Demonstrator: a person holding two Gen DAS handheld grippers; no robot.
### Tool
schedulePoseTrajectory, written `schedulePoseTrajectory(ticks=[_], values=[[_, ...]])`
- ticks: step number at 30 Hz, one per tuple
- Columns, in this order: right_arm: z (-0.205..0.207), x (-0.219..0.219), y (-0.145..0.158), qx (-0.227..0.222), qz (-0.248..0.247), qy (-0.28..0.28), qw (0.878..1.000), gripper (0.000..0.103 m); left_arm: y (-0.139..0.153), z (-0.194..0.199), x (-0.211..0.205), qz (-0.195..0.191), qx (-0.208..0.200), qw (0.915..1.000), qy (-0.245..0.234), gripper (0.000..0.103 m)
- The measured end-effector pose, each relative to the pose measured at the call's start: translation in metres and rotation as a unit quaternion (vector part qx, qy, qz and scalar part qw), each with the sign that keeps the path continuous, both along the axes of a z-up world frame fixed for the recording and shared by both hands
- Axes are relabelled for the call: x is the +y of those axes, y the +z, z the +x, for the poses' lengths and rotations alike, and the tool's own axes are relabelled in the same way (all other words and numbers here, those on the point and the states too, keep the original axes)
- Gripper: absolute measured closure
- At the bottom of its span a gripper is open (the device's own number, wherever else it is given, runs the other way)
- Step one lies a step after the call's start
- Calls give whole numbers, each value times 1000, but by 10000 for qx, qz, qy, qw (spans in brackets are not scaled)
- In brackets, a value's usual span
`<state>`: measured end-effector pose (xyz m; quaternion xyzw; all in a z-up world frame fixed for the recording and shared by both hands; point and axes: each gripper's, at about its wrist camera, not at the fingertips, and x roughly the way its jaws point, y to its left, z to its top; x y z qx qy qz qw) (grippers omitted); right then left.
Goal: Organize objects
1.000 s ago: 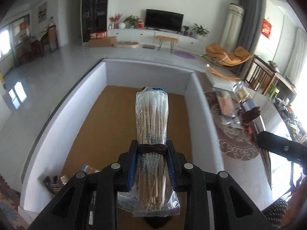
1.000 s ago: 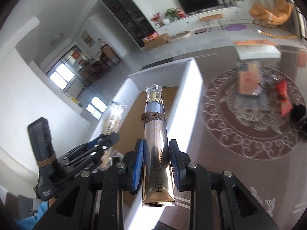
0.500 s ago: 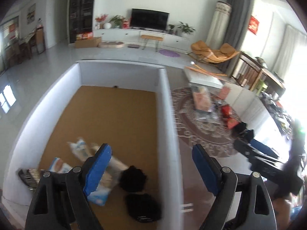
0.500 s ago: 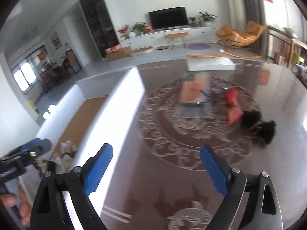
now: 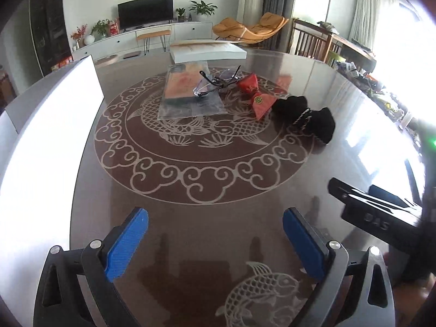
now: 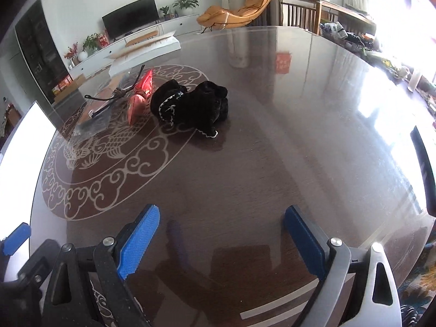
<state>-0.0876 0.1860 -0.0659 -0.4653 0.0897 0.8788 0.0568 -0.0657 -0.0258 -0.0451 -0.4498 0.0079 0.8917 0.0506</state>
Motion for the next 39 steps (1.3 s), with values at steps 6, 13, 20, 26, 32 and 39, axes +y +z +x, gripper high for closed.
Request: schedulePoseTrajectory(ticks=[6,13,20,26,32,39], values=[[-1,-20,-3,-115,564,76,9983,2,-22,-19,4,-331,-135,9994,-30,3],[-1,-21,-7,-87,564,107,9983,0,-28,-24,-2,-190,-249,9995,-41,0],[2,-23,-7,-45,587,72,9982,0,-29,-22,-1,-170,-126,9997,76,0],[1,-23,-7,-46,587,74,9982,0,-29,-21,0,-165,-119,9998,87,0],[1,-22,-7,-44,587,74,9982,0,-29,-21,0,-169,-114,9997,94,0],[1,-22,-6,-50,592,58,9982,0,-29,-21,0,-177,-111,9997,98,0]])
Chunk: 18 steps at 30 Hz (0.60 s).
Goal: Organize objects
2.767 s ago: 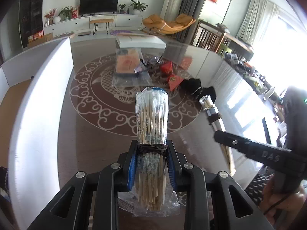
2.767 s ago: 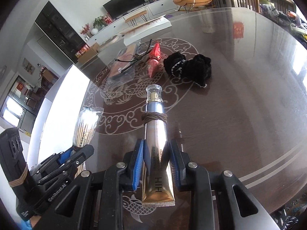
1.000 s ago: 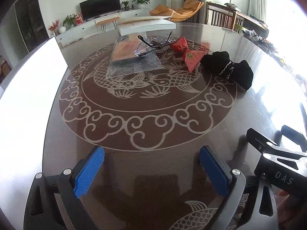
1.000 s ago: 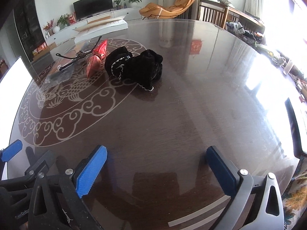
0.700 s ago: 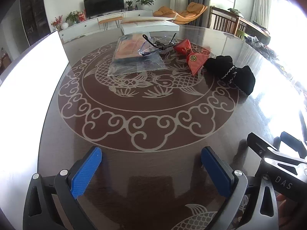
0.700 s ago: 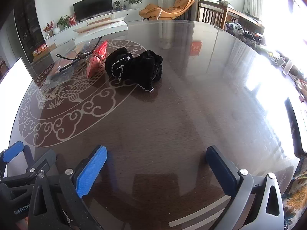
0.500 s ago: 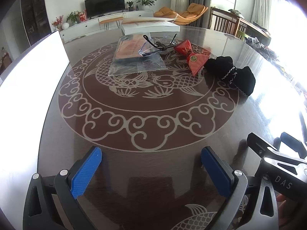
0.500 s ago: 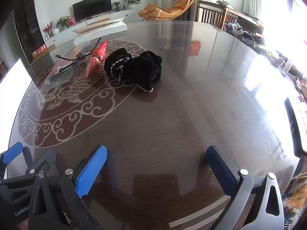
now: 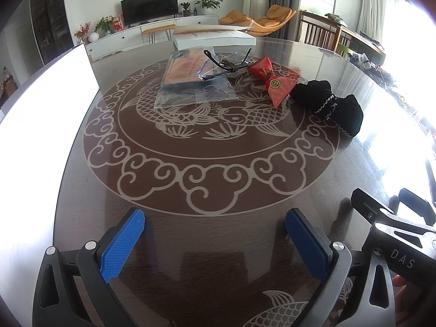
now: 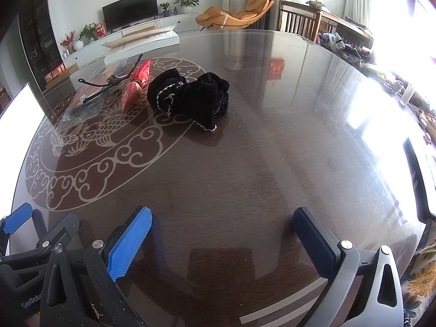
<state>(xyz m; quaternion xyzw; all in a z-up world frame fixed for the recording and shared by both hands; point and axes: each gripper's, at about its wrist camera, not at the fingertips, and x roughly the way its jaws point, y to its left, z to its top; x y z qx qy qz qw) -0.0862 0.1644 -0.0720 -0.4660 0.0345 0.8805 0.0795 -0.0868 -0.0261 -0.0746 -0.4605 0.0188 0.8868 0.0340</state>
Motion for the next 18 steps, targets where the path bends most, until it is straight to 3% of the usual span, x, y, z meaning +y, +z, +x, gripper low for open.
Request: schedulePoseTrajectory(ticks=[18], values=[[1,0,0,14,-1,-34,10000,0,-1,0,0,4,4,10000,3,0]])
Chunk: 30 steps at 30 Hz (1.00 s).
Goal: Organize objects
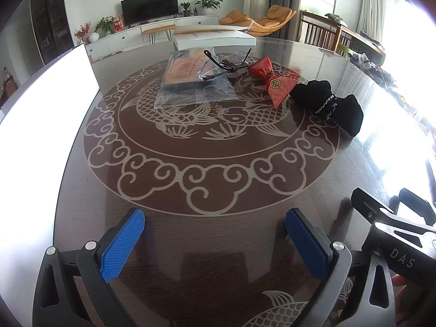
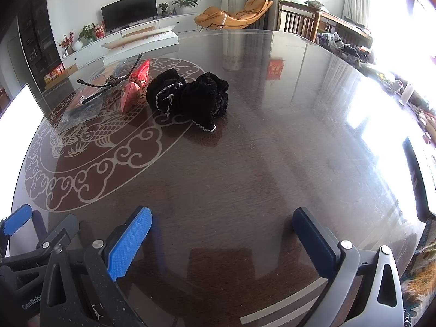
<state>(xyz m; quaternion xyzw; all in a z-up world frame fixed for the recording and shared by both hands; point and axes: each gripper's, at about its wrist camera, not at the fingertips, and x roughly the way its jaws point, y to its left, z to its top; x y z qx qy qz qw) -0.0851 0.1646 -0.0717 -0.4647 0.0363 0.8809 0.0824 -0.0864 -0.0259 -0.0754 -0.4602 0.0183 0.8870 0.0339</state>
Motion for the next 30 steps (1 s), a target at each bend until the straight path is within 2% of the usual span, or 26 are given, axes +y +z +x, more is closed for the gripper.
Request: schedulePoseTrajectory(ticks=[8,11,12,14,17,20,23,26,28,30], values=[[1,0,0,7,1,7,10000,0,0,-3,1,6,-80,9999,-77,0],[1,0,0,9,0,6,10000,0,7,-28,2,25,-773,9964,-355,0],[1,0,0,9,0,6,10000,0,16,-36,-1,103,-733,9969,-272,3],[1,0,0,8,1,8,10000,0,39,-55,-8,159,-353,9992,-42,4],[1,0,0,8,2,9,10000,0,56,-103,-7,-39,31,10000,-70,4],[1,0,0,9,2,8,10000,0,50,-157,-4,-295,-140,9991,-267,16],[1,0,0,9,1,7,10000,0,37,-189,2,-482,-392,9968,-500,31],[1,0,0,9,1,5,10000,0,27,-202,16,-636,-476,9937,-785,34],[1,0,0,9,2,8,10000,0,21,-205,25,-686,-449,9919,-973,48],[2,0,0,9,6,8,10000,0,22,-206,31,-821,-291,9908,-1032,75]])
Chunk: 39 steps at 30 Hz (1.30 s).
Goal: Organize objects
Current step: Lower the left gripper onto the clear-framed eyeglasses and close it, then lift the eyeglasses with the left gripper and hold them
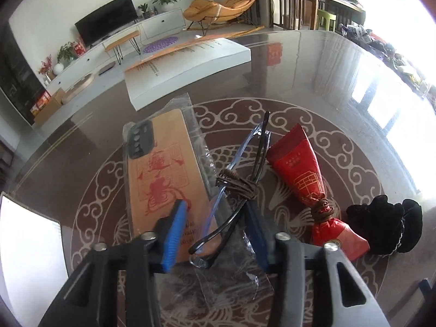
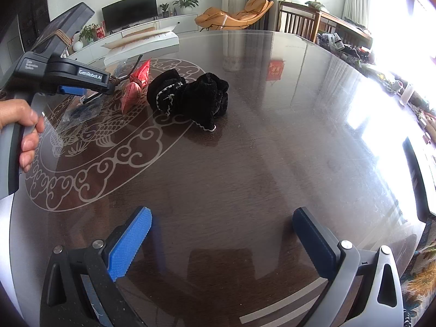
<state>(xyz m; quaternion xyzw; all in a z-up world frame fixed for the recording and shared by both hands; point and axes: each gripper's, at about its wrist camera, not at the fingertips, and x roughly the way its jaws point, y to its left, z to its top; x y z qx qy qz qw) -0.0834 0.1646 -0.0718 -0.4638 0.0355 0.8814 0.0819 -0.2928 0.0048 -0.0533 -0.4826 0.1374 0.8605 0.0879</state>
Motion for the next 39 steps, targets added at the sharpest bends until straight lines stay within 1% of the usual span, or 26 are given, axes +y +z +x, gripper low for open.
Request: schedulePoseTrajectory(ticks=[2,4,7,9,10,14,17,19,21,22,23,24,25,26,28,29,30,31,35,39], values=[[0,0,0,0,-1,-2,10000,0,2,1,1,71,13,10000,63,80],[0,0,0,-2,0,-1,10000,0,3,7,-2,265,4,9994,204,80],[0,0,0,0,-1,-3,10000,0,7,34,-12,584,-66,9967,556,80],[0,0,0,0,0,-2,10000,0,13,67,-22,890,-84,9931,763,80],[0,0,0,0,-1,-2,10000,0,15,88,-27,972,-76,9917,842,80],[0,0,0,2,0,-3,10000,0,8,168,-43,1136,-213,9885,978,80],[0,0,0,3,-2,-6,10000,0,2,207,-50,1162,-332,9886,897,78],[0,0,0,3,-1,-7,10000,0,-2,213,-50,1103,-367,9901,782,68],[0,0,0,3,-1,-5,10000,0,-2,210,-48,959,-286,9923,736,33],[0,0,0,3,-1,-4,10000,0,-3,206,-46,942,-270,9926,717,26],[0,0,0,3,0,-2,10000,0,-5,203,-44,940,-288,9930,662,21],[0,0,0,3,0,-3,10000,0,-10,197,-42,886,-358,9934,642,21],[0,0,0,3,-1,-3,10000,0,-13,194,-38,747,-372,9945,633,19],[0,0,0,2,-1,-3,10000,0,-14,195,-33,600,-284,9962,569,18],[0,0,0,5,-4,-3,10000,0,-14,199,-30,639,-243,9964,495,16],[0,0,0,3,0,-4,10000,0,-16,200,-31,672,-241,9962,507,10],[0,0,0,3,-1,-5,10000,0,-17,201,-33,672,-218,9959,562,2],[0,0,0,4,-3,-6,10000,0,-19,201,-36,684,-196,9954,641,0],[0,0,0,5,-3,-6,10000,0,-21,203,-49,757,113,9936,834,0],[0,0,0,4,0,-9,10000,0,-22,201,-52,788,217,9921,949,0]])
